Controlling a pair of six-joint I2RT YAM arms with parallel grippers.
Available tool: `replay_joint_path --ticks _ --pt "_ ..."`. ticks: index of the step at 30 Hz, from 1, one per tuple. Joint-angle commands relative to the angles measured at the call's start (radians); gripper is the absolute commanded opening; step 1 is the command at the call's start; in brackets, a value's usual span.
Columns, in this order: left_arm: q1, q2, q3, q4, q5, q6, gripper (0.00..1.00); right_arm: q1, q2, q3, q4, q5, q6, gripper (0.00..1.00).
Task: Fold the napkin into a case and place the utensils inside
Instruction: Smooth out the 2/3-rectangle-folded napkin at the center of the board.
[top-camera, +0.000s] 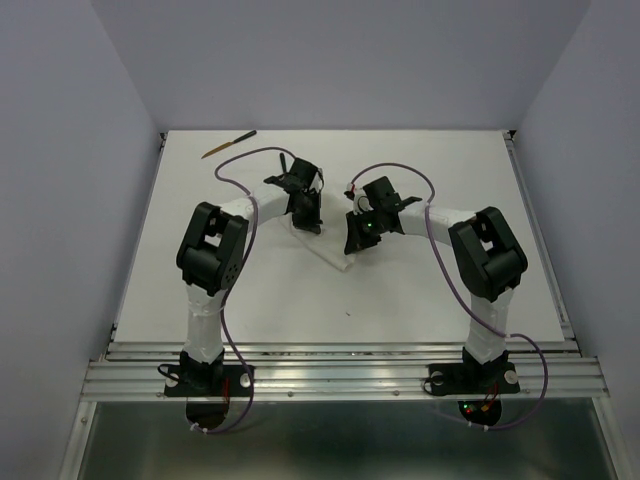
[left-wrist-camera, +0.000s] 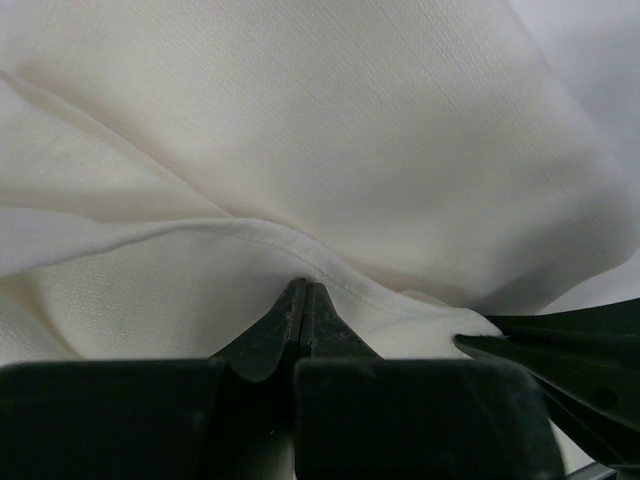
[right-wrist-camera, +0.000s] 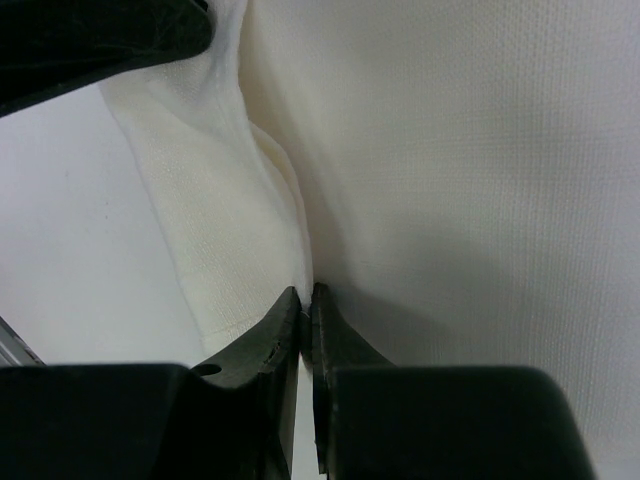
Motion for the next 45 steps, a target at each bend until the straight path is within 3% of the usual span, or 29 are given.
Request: replay_joint_path --ticks 1,10,19,28,43,45 --pt "0.001 -0.019 0.041 -0.008 -0.07 -0.002 0.0 -0.009 0.002 0.016 0.003 0.015 -0.015 0.01" --pt "0.001 -0.146 -0.007 0.012 -0.103 -0.022 0.0 -0.009 0.011 0.012 -0.001 0.012 -0.018 0.01" --pt "0.001 -0.166 -0.056 -0.018 -0.063 0.008 0.0 -0.009 0.011 0.012 -0.001 0.018 -0.015 0.01" --pt "0.001 -0.102 -0.056 -0.073 -0.066 0.039 0.0 -0.009 0.008 0.006 0.0 0.02 -0.015 0.01" --pt "0.001 0.024 0.022 -0.033 -0.017 0.035 0.0 -0.009 -0.01 -0.027 -0.001 0.057 -0.009 0.01" --pt "0.001 0.021 0.012 -0.033 -0.017 0.038 0.0 -0.009 -0.047 -0.036 0.0 0.095 0.011 0.05"
